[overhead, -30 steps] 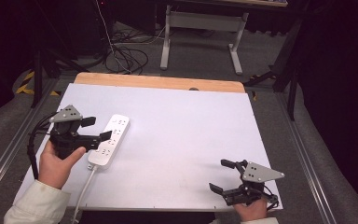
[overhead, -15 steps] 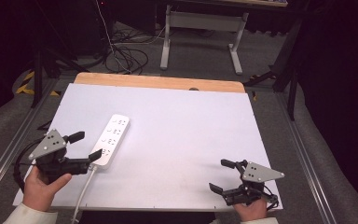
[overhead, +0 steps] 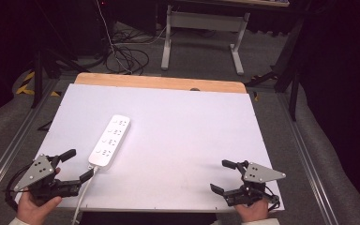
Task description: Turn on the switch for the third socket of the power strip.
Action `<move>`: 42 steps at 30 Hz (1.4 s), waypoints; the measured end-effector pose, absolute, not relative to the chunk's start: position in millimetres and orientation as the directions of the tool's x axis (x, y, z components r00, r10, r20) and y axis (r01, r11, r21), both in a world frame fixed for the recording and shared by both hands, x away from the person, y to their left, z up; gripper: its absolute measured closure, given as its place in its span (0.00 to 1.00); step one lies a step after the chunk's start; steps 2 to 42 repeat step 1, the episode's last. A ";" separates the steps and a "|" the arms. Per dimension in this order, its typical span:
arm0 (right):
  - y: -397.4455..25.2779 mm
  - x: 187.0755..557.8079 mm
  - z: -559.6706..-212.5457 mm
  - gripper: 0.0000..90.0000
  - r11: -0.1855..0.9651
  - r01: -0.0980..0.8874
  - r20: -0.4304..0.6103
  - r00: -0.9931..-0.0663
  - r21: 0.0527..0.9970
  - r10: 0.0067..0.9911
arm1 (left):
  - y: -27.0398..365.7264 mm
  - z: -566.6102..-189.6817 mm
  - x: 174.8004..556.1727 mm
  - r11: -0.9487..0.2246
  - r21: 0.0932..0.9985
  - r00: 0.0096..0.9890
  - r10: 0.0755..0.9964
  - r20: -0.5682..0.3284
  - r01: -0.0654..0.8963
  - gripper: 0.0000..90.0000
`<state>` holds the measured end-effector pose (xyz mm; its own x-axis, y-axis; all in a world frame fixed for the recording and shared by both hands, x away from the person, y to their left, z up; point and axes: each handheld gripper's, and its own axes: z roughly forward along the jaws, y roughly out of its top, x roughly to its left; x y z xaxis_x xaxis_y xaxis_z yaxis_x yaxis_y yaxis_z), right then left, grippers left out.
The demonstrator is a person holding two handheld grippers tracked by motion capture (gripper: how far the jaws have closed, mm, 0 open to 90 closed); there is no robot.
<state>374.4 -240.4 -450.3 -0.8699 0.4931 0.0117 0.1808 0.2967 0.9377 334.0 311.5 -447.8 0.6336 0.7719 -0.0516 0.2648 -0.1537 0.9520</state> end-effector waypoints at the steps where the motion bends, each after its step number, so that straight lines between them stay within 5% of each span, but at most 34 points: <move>1: -240.5 374.6 -450.4 0.12 0.297 0.181 0.012 -0.870 0.938 0.493 | 311.9 -448.1 333.7 -0.143 0.951 0.634 0.771 -0.067 0.275 0.12; 42: -240.5 374.6 -450.4 0.12 0.297 0.181 0.012 -0.870 0.938 0.493 | 311.9 -448.1 333.7 -0.143 0.951 0.634 0.771 -0.067 0.275 0.12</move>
